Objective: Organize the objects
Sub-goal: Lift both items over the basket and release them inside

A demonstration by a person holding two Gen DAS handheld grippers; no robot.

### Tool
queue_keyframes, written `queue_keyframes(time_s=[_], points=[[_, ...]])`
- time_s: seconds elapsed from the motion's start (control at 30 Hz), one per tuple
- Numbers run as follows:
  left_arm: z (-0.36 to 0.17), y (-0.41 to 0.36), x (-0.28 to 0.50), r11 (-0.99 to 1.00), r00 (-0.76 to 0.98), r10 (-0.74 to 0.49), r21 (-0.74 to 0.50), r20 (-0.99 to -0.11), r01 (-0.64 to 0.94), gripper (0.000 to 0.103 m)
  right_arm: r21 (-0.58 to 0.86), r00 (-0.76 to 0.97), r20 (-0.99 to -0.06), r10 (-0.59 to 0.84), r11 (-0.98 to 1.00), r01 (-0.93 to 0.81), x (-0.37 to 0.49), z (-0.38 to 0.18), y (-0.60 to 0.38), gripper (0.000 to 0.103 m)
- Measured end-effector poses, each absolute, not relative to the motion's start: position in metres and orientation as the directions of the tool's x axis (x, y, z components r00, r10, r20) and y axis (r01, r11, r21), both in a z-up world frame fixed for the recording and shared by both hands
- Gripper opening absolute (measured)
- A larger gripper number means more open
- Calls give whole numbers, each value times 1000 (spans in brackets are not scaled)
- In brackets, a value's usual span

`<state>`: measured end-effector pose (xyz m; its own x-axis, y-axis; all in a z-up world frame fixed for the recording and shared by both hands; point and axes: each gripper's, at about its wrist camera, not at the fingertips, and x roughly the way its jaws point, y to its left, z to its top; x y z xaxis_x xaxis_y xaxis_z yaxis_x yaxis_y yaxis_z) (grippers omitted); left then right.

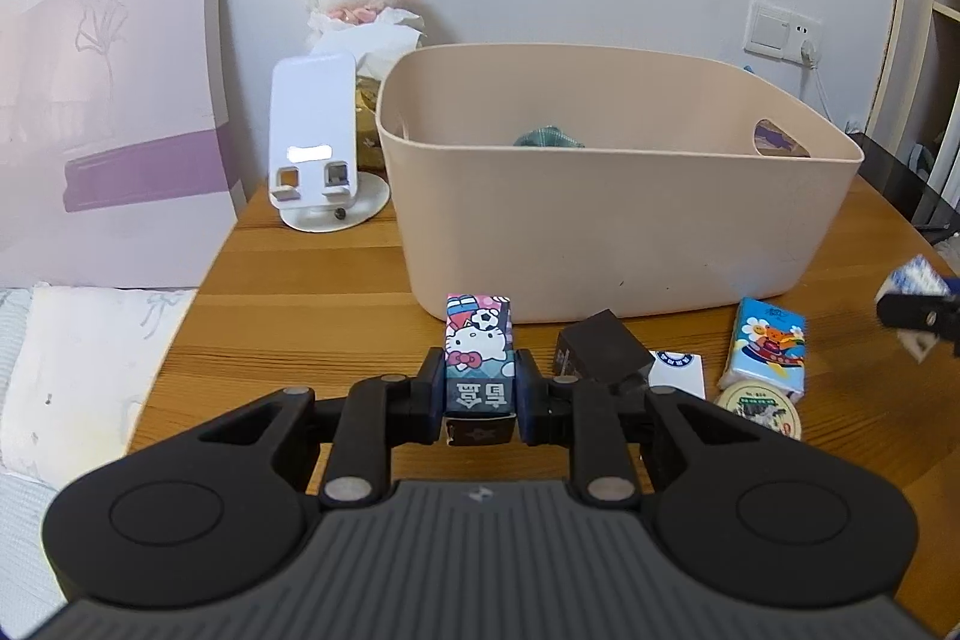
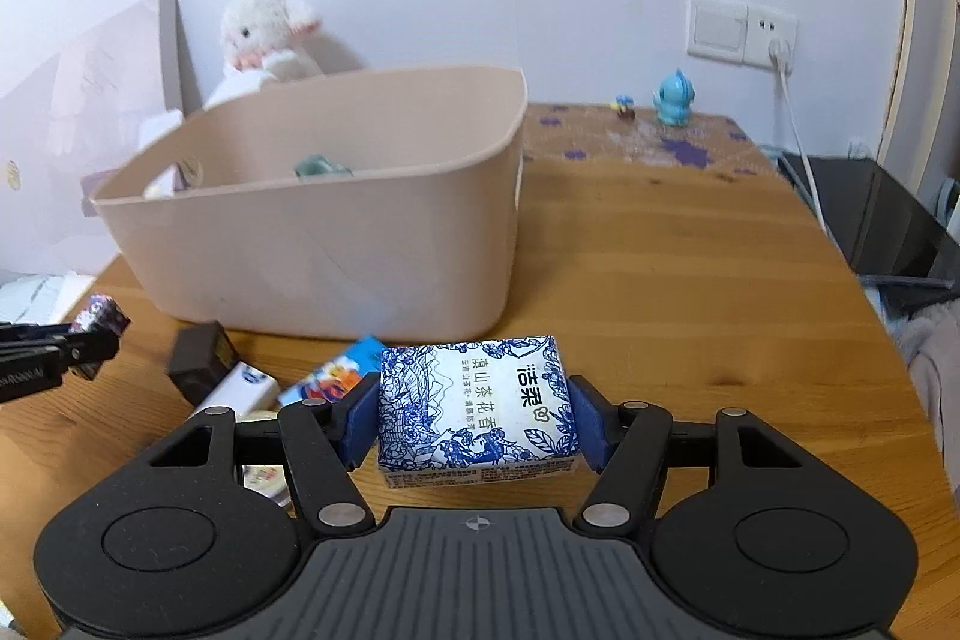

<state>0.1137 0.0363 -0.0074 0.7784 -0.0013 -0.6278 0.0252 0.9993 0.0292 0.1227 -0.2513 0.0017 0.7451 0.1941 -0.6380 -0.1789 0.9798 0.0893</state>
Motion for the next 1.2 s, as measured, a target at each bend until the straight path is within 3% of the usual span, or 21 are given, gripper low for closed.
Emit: queue_keyframes(time_s=[0.43,0.83,1.2], points=[[59,31,89,998,853,-31,26,-522,53,25,77,828,-504,247,967,-241,106,70,-244,62],[91,5,128,996,891,-54,34,-450,78,25,54,874,-411,259,964,-260,135,103,-222,62],[76,-18,195,995,881,-29,73,-473,72,25,6,875,-433,216,972,-237,198,91,-193,62]])
